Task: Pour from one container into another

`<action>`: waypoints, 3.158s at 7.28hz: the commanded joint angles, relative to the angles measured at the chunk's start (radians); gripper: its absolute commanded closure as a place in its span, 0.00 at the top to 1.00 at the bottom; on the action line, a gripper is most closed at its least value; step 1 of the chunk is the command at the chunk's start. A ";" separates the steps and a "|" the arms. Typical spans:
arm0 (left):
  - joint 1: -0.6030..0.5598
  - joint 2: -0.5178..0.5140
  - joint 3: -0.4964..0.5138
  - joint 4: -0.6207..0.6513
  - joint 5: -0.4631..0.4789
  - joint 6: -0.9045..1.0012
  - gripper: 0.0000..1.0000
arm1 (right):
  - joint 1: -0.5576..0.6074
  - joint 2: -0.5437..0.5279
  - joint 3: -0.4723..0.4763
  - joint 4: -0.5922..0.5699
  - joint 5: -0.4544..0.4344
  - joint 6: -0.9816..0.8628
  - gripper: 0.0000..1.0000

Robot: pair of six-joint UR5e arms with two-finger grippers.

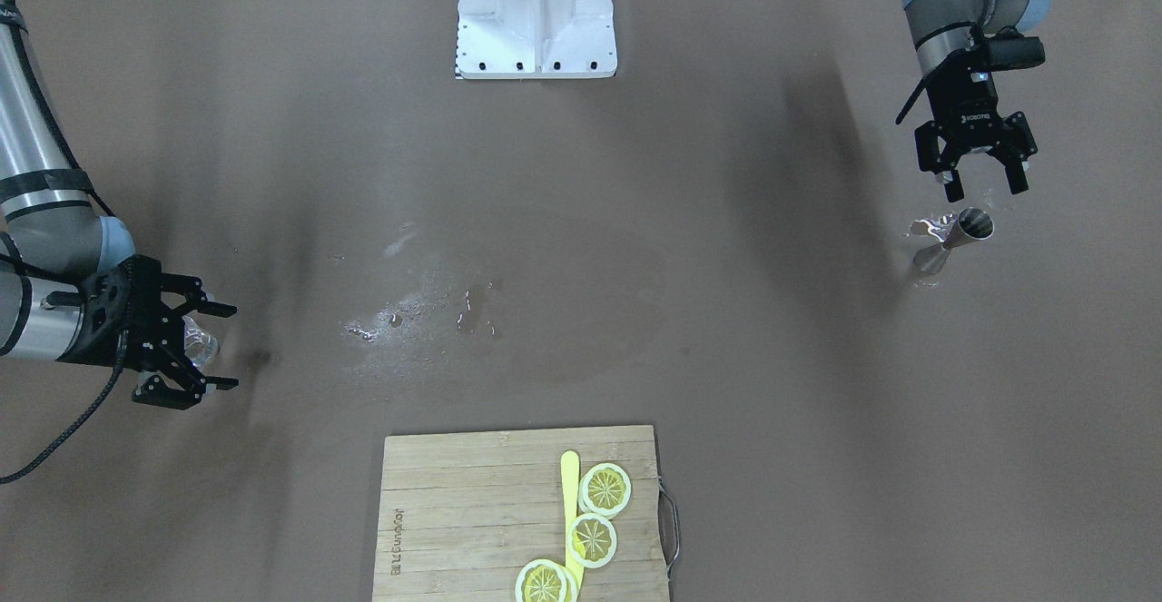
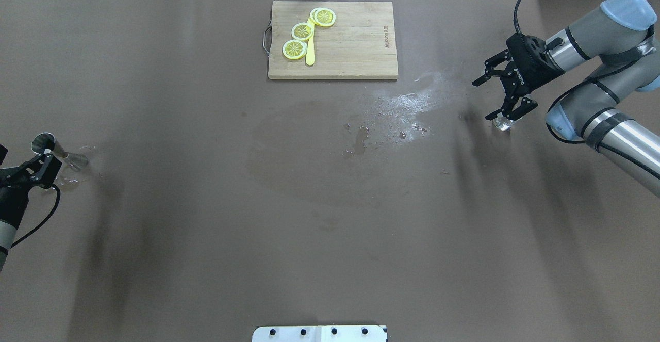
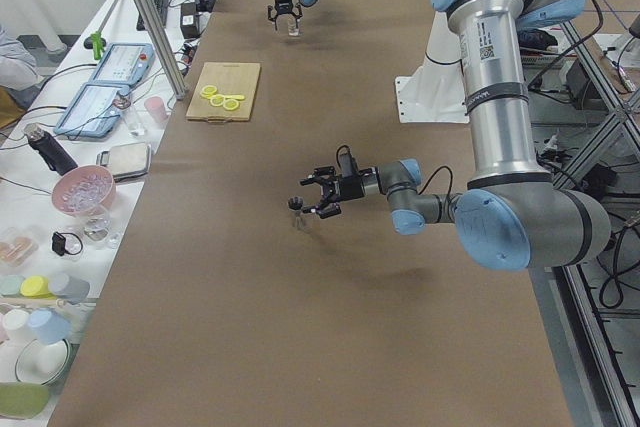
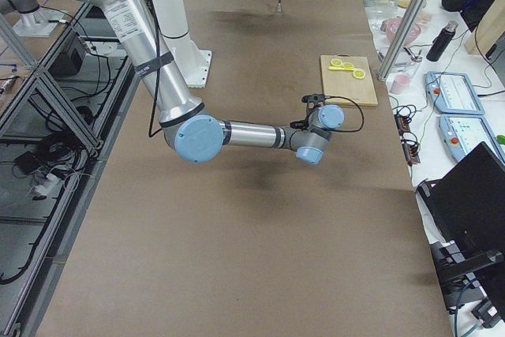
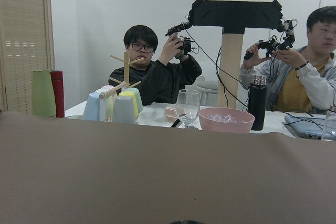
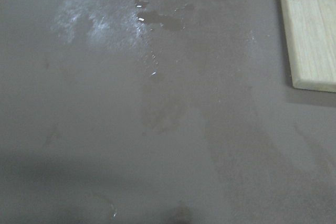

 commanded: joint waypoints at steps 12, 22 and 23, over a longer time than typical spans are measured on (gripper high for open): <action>-1.197 -0.440 0.226 0.454 -1.951 0.632 0.99 | 0.288 -0.104 0.305 -1.030 -0.409 0.332 1.00; -1.344 -0.282 0.280 0.795 -1.834 1.580 0.99 | 0.481 -0.527 0.735 -1.404 -0.324 0.378 1.00; -1.353 -0.266 0.296 0.812 -1.837 1.580 0.99 | 0.481 -0.519 0.734 -1.401 -0.324 0.378 1.00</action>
